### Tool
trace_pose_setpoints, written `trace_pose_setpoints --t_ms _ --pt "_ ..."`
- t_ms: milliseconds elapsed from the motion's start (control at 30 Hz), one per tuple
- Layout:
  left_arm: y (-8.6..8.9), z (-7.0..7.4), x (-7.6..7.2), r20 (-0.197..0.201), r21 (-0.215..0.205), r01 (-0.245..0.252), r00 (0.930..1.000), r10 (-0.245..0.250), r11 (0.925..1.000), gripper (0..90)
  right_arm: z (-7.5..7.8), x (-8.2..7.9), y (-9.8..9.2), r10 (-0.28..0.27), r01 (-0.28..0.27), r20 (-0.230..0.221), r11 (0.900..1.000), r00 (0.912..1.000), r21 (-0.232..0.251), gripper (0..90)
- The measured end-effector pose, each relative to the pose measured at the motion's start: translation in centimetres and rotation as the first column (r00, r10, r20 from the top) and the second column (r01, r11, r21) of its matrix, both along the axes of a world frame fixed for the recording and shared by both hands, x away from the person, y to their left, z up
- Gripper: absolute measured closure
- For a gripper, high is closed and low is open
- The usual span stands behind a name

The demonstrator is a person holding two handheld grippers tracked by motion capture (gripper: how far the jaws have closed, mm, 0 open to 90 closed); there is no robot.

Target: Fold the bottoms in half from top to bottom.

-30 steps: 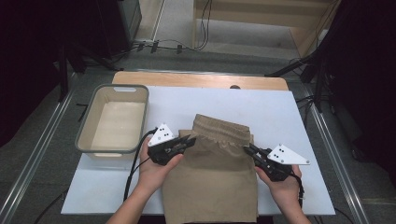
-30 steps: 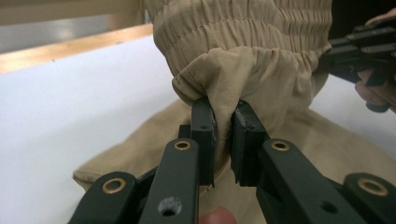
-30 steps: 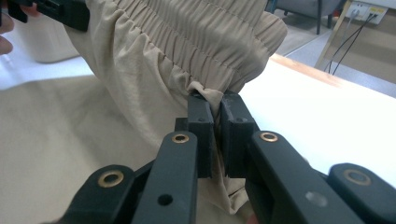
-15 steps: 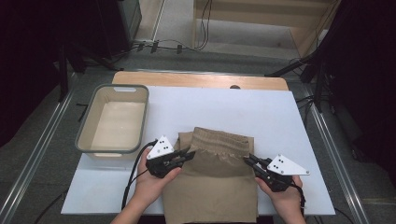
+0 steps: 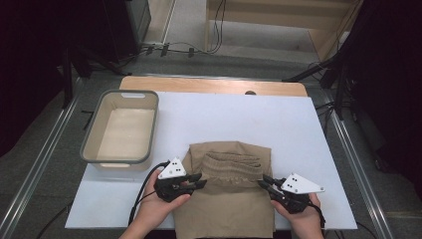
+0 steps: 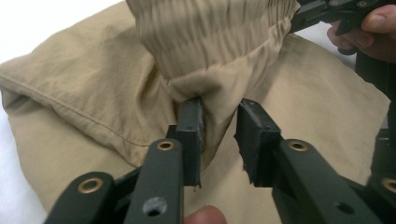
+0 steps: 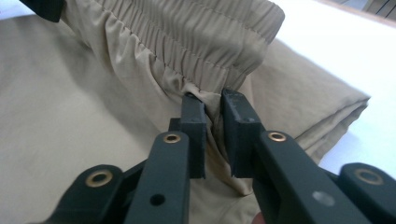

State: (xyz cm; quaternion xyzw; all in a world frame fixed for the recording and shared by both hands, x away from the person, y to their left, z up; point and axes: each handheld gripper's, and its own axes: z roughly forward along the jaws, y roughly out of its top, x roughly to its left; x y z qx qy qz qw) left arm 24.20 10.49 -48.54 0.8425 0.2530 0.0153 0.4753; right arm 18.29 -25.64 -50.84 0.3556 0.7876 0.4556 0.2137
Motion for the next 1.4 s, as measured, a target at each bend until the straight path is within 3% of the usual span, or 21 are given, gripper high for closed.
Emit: trace_pose_setpoints --t_ms 67,133,233,333,433,667,833,967,1100,1267,1400 --pt "0.1 0.0 0.0 -0.007 0.000 0.011 0.9999 -0.011 0.9999 64.1 -0.1 -0.1 0.0 0.006 -0.006 -0.008 1.000 0.9999 -0.006 70.7" --pt "0.0 0.1 -0.1 -0.005 0.004 0.016 0.9999 -0.016 0.9999 55.4 -0.2 -0.2 0.0 0.010 -0.010 -0.020 1.000 0.9998 -0.002 59.2" --pt "0.1 0.5 -0.1 -0.007 -0.018 0.033 0.9994 -0.034 0.9993 36.4 0.0 -0.5 -0.2 0.027 -0.026 -0.032 0.999 0.9991 0.021 32.5" --pt "0.6 1.2 0.0 -0.001 -0.051 0.034 0.9994 -0.035 0.9981 25.1 0.6 -0.8 -0.8 0.038 -0.037 -0.036 0.999 0.9986 0.039 22.5" --pt "1.2 2.0 0.2 0.005 -0.078 0.018 0.9998 -0.018 0.9968 18.6 1.3 -1.1 -1.6 0.050 -0.049 -0.016 0.998 0.9986 0.049 18.7" --pt "2.2 3.1 1.1 0.012 -0.109 -0.026 0.9995 0.028 0.9937 16.8 2.4 -0.4 -3.5 0.007 -0.007 -0.002 0.997 1.0000 0.072 17.3" --pt "1.8 3.4 2.1 0.003 -0.107 -0.035 0.9994 0.036 0.9936 16.8 2.7 0.9 -4.2 -0.068 0.071 -0.029 0.992 0.9973 0.101 17.4" --pt "0.9 3.3 3.4 -0.007 -0.092 -0.064 0.9980 0.063 0.9937 15.1 2.5 2.9 -4.1 -0.129 0.135 -0.076 0.987 0.9888 0.090 17.6" --pt "0.2 2.8 5.2 -0.015 -0.066 -0.105 0.9944 0.105 0.9922 14.2 1.8 5.1 -4.0 -0.154 0.164 -0.126 0.984 0.9800 0.070 18.4" --pt "-0.2 2.0 7.3 -0.057 -0.038 -0.131 0.9901 0.129 0.9907 15.5 1.0 7.9 -4.0 -0.182 0.197 -0.182 0.978 0.9663 0.068 20.7" --pt "-0.4 1.4 8.1 -0.075 -0.022 -0.142 0.9873 0.140 0.9896 15.7 0.2 9.7 -3.7 -0.209 0.223 -0.228 0.974 0.9509 0.038 21.3"
